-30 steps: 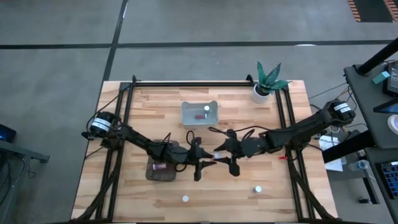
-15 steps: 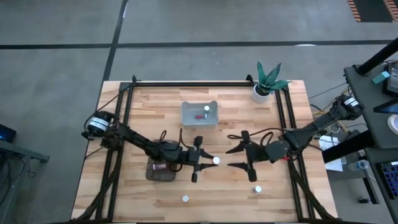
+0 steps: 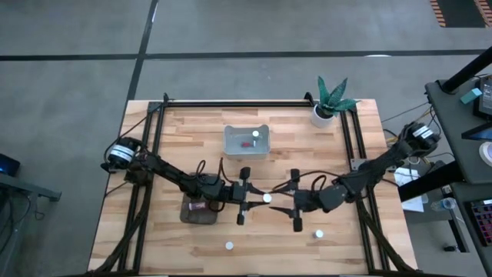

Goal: Pick and place medicine bottles into bin by pill shape (circle, oval)
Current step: Put the red tablet bottle into the black bin

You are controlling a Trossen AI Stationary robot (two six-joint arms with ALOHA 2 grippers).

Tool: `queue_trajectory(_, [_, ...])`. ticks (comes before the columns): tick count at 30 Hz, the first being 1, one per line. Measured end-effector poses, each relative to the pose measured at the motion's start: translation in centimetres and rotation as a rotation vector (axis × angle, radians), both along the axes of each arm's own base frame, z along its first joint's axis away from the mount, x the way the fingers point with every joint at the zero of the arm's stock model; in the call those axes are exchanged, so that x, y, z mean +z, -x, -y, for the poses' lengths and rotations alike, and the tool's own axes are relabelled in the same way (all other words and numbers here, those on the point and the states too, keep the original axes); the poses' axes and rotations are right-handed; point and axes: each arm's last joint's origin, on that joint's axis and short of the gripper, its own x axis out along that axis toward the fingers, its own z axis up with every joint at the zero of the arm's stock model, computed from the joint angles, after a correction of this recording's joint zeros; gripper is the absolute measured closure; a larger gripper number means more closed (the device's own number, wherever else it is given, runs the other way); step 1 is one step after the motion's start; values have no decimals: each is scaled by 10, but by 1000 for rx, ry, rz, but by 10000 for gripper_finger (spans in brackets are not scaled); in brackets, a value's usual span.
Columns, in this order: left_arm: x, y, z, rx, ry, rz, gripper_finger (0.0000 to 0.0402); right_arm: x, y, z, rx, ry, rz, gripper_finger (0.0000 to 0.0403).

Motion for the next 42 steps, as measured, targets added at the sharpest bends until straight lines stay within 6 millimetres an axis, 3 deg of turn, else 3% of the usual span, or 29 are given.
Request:
queue_trajectory(21, [2,-2,-2,26,-46,7,324,-11,-15,3,-36,21,20,210])
queue_trajectory(29, [1,-2,-2,27,-45,5,318,-11,-15,3,-35,21,20,245])
queue_trajectory(42, [1,-2,-3,34,-38,3,255,-12,-15,3,-33,23,15,308])
